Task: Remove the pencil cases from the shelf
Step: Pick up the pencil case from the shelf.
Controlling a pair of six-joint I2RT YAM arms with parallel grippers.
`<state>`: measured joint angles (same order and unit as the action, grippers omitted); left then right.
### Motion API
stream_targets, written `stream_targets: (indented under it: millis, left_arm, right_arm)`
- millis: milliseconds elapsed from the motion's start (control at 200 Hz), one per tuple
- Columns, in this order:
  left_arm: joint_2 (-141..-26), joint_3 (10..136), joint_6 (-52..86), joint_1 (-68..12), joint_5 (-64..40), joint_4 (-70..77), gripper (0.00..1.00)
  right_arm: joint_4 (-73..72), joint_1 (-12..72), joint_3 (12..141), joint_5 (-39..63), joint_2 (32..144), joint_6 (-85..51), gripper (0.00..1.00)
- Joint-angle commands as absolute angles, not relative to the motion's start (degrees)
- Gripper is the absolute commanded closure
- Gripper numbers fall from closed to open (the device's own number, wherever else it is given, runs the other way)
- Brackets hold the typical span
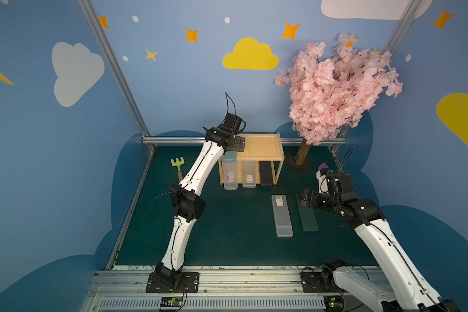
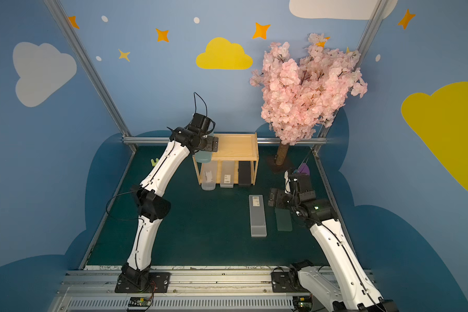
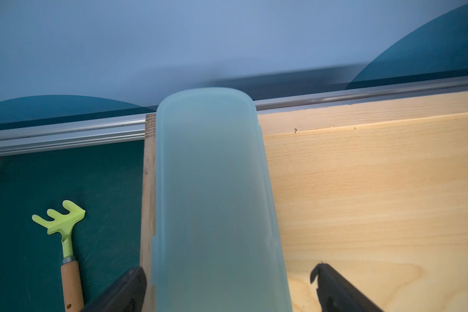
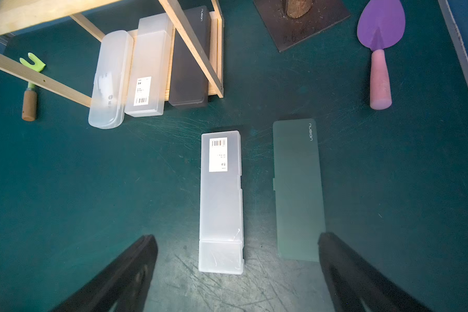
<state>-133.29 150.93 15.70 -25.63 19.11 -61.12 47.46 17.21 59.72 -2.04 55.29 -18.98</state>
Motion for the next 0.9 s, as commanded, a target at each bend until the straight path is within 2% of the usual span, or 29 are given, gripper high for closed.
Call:
stream_targets:
  millis: [0,380,586,731,896]
  left_arm:
    - [-134.37,150.01,16.43,-25.58,19.17,-61.01,0.00]
    - [-134.46,149.36,17.61,-26.34,16.63,-60.59,0.09]
    - [-134.81,149.74,17.68,-26.92,16.25,-60.21,0.11]
    - [-135.08,149.77,17.80,-26.89,16.44,-60.23,0.09]
    - [-135.75,149.77,17.97,-26.81,17.46,-60.37,0.00]
  right_arm:
    - [48.19,16.49,59.07,-0.60,54.34,-18.25,0.02]
    - [48.20,15.08,58.11,0.78,53.48,-18.18,0.02]
    - [48.12,14.65,57.55,1.45,53.22,-18.23,0.02]
    - [48.25,14.37,57.35,1.98,53.09,-18.18,0.02]
    - [48.25,14.07,57.01,2.59,53.09,-18.11,0.02]
